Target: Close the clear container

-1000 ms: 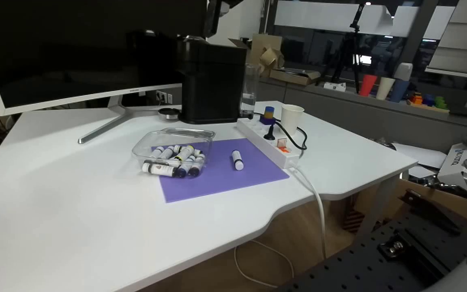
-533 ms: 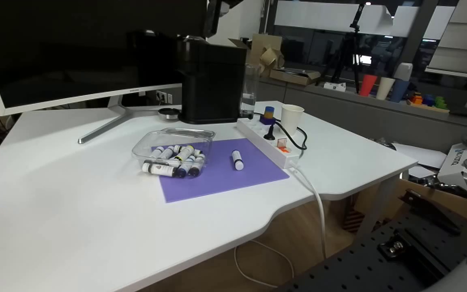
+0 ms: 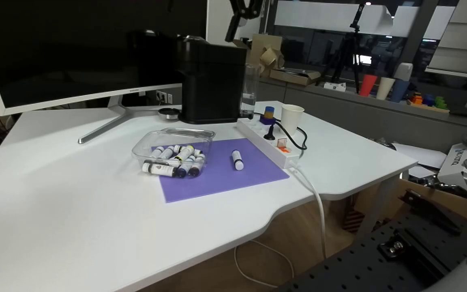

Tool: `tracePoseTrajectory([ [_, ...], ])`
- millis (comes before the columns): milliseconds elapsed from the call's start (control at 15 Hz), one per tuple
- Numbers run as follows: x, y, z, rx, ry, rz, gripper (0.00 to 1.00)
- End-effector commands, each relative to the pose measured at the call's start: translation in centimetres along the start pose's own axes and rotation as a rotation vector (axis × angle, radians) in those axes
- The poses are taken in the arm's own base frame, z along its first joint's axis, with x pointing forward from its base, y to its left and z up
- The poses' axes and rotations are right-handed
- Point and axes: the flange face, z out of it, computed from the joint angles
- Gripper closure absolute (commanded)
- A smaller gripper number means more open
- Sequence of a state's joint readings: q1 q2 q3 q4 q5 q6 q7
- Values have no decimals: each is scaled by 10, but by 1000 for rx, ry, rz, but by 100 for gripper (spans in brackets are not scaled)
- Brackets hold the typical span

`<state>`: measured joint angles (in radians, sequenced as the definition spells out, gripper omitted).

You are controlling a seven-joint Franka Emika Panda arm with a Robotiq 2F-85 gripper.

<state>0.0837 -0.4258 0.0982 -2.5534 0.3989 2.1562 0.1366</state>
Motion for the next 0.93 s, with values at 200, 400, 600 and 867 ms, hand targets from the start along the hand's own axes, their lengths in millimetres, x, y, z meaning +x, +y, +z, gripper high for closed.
tracePoseTrajectory([
  [200, 49, 103, -11, 89, 136, 325, 0],
  [400, 68, 136, -9, 114, 220, 385, 0],
  [600, 89, 150, -3, 185, 331, 440, 0],
  [867, 81, 153, 6, 171, 316, 424, 0],
])
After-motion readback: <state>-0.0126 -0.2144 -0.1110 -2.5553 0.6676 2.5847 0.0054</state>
